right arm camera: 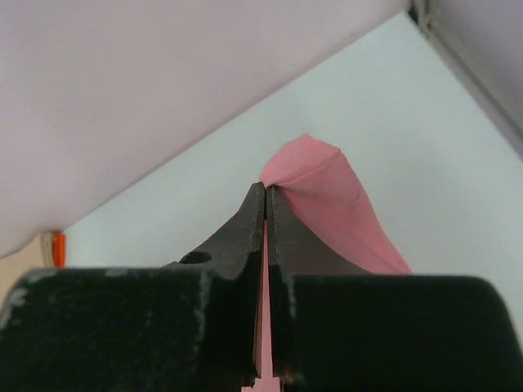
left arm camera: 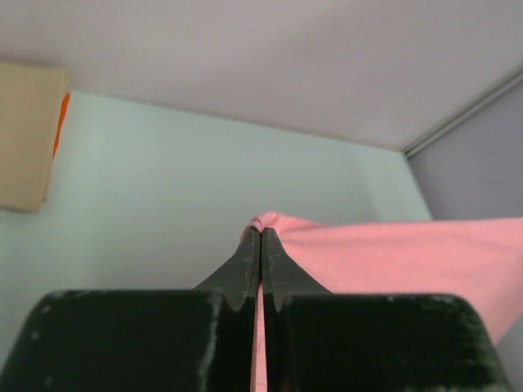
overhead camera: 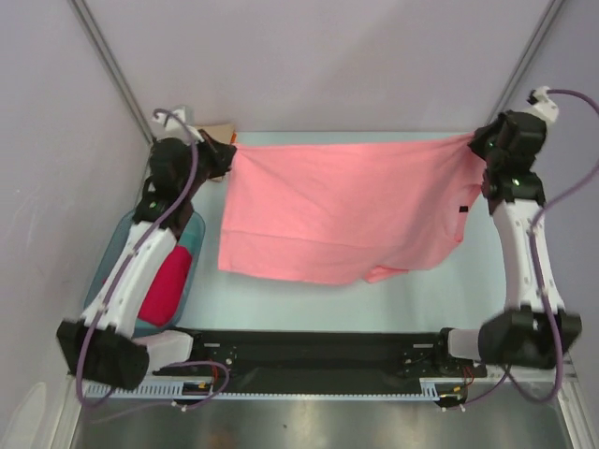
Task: Fold and stack the t-shirts
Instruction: Flatten the tshirt out
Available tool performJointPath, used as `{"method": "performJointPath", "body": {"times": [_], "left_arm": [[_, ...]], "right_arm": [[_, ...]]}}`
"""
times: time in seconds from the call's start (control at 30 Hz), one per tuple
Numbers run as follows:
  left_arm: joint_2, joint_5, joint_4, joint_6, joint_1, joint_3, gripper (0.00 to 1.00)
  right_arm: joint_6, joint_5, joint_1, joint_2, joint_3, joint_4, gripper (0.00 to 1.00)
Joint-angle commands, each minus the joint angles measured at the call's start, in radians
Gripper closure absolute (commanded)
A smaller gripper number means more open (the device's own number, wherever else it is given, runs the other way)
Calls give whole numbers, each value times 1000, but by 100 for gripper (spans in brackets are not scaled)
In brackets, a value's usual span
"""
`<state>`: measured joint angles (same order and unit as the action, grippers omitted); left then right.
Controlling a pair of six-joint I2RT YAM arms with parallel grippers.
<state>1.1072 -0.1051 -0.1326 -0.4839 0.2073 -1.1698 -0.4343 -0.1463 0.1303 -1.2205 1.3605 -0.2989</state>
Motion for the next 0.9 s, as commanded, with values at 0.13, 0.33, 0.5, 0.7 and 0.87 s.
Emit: {"method": "performJointPath", "body": {"times": [0.13,0.33,0.5,0.7,0.87], "left_arm": [[540,131,162,51,-17,-183,100],[827,229,-3,162,0,-559,88],[841,288,-198,179,1,-671,45],[638,266,-219,68,9,-388,45],[504,274,-206,-77,18,-103,51]], "right_arm": [[26,80,-20,-552,306,228,100],[107,117,-23,-1016,886,-67,77],[121,71,-32,-1095,1103,-386,45],[77,33,-86,-768,484,-356,42],[-13,-6,-161,-463,60,-260,44]]}}
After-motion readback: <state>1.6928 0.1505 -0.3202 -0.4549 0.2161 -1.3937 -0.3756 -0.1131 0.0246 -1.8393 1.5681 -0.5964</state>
